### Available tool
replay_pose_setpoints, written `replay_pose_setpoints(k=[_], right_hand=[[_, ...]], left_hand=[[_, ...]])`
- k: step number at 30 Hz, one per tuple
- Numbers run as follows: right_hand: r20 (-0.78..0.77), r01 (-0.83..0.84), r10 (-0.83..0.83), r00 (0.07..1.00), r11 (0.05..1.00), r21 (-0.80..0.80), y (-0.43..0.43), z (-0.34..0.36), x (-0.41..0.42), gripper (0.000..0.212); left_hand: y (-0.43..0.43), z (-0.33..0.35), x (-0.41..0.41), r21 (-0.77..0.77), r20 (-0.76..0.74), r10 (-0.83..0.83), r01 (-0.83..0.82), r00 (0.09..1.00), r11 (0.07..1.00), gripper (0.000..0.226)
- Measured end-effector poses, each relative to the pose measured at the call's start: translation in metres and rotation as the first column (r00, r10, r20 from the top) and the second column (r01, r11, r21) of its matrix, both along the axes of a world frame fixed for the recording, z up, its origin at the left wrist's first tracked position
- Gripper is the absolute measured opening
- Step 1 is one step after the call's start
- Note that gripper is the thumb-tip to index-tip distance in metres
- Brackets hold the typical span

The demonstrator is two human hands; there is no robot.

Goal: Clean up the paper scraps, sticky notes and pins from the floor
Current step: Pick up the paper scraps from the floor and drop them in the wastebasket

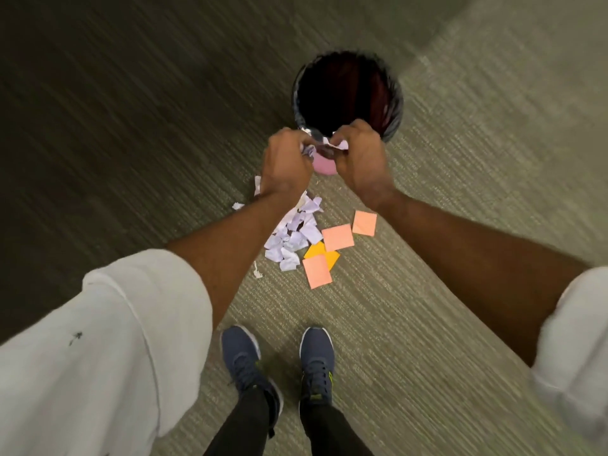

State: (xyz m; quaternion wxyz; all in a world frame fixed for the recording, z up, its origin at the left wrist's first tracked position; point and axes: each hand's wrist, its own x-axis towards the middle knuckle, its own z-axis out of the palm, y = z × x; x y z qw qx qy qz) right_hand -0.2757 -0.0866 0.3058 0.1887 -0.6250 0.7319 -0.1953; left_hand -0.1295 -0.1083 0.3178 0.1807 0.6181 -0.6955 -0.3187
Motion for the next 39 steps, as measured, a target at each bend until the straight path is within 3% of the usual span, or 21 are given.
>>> replay_pose_setpoints(k=[9,18,32,39], right_hand=[[-0.024,0.124,-0.124,0.992,0.992,0.035,-0.033,0.049,-0.028,0.029],[0.005,0.051,-0.051,0.999,0.996,0.078,-0.057,0.040,-0.063,0.028],[-0.018,-0.068,0.071,0.997,0.988,0.141,-0.090,0.016,-0.107,0.033],[-0.009,-0.107,0.109,0.994,0.985,0.136,-0.070,0.000,-0.091,0.033]], left_hand=[[-0.045,0.050,-0.007,0.024,0.030,-0.024,0.023,0.999,0.999,0.025],[-0.070,0.051,-0.054,0.102,0.024,-0.039,0.036,0.999,0.994,0.011],[-0.110,0.012,-0.099,0.186,-0.052,0.036,-0.026,0.998,0.982,0.055],[-0.071,-0.014,-0.064,0.215,-0.042,0.047,-0.037,0.998,0.976,0.035]])
